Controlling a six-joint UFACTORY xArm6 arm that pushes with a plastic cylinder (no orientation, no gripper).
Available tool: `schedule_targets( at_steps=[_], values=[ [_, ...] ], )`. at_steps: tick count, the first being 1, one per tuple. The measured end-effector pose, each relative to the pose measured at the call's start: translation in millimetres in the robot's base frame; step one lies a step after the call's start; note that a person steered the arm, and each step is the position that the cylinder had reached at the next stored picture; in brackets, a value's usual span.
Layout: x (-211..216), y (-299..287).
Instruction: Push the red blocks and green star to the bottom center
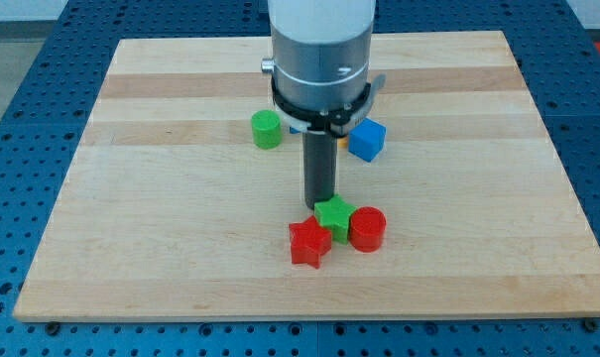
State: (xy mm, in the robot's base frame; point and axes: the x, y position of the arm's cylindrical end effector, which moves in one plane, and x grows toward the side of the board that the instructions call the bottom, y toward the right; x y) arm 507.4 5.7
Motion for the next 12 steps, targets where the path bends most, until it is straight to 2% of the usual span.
schedule_targets(
  at_steps=[2,4,6,9,12],
  values=[
    [44.6,0.0],
    [-2.0,21.4],
    [5.5,104.3],
    [45.4,85.9],
    [50.4,59.1]
  ],
)
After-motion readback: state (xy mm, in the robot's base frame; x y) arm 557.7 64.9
